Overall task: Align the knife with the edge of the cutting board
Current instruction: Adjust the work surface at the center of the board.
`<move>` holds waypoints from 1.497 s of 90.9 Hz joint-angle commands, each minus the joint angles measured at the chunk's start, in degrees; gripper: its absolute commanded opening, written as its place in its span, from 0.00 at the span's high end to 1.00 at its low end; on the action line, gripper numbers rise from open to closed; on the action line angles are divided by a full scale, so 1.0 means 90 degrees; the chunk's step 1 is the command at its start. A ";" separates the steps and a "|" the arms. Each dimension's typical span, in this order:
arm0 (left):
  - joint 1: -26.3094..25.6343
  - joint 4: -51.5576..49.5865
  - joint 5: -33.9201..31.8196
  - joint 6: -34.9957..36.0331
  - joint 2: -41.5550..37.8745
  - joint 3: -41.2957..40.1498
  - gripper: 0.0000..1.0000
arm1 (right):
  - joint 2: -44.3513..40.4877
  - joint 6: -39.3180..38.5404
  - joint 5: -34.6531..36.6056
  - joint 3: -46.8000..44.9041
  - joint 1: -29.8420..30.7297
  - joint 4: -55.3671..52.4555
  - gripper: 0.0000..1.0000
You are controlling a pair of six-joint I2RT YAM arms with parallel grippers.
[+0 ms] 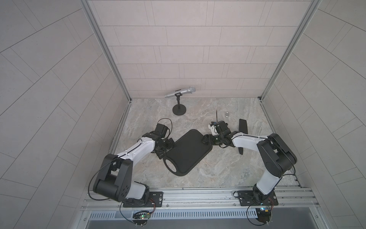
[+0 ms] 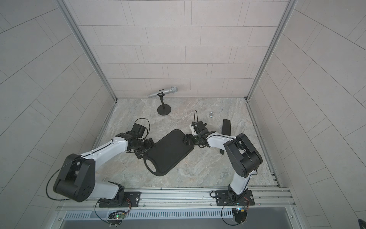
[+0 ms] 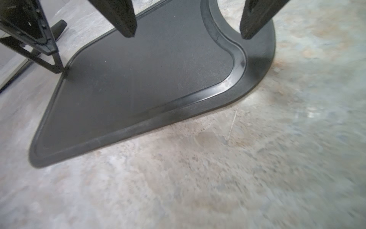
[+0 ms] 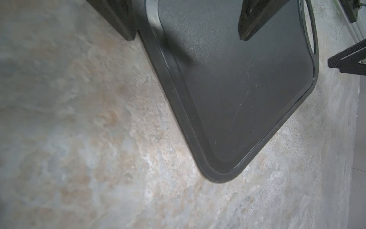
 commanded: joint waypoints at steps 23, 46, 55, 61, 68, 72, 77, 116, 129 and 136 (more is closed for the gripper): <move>0.0204 -0.0716 -0.0393 0.0009 -0.1067 -0.0462 1.00 | -0.0143 -0.0338 -0.0382 0.0443 -0.0433 -0.1400 0.95; 0.0588 -0.0504 -0.0313 -0.0430 -0.1677 -0.1292 1.00 | 0.0401 -0.0653 -0.0543 0.1116 -0.0615 -0.1754 1.00; 0.0683 -0.0459 -0.0272 -0.0491 -0.1748 -0.1495 1.00 | 0.0696 -0.0721 -0.0578 0.1344 -0.0672 -0.1814 1.00; 0.0715 -0.0410 -0.0243 -0.0551 -0.1741 -0.1656 1.00 | 0.0899 -0.0775 -0.0595 0.1441 -0.0712 -0.1843 1.00; 0.0732 -0.0272 -0.0160 -0.0641 -0.1692 -0.1838 1.00 | 0.1128 -0.0809 -0.0651 0.1508 -0.0764 -0.1832 1.00; 0.0739 -0.0205 -0.0132 -0.0683 -0.1630 -0.1936 1.00 | 0.1226 -0.0821 -0.0692 0.1517 -0.0785 -0.1802 1.00; 0.0737 -0.0129 -0.0095 -0.0721 -0.1549 -0.2031 1.00 | 0.1301 -0.0810 -0.0703 0.1518 -0.0790 -0.1768 1.00; 0.0736 0.0696 0.0295 -0.0765 -0.0519 -0.2025 1.00 | 0.1110 -0.0714 -0.0747 0.0889 -0.0784 -0.1369 1.00; 0.0737 0.0751 0.0275 -0.0613 -0.0066 -0.1702 1.00 | 0.0952 -0.0682 -0.0676 0.0578 -0.0775 -0.1280 1.00; 0.0736 0.0798 0.0271 -0.0580 0.0157 -0.1550 1.00 | 0.0848 -0.0624 -0.0588 0.0393 -0.0778 -0.1231 1.00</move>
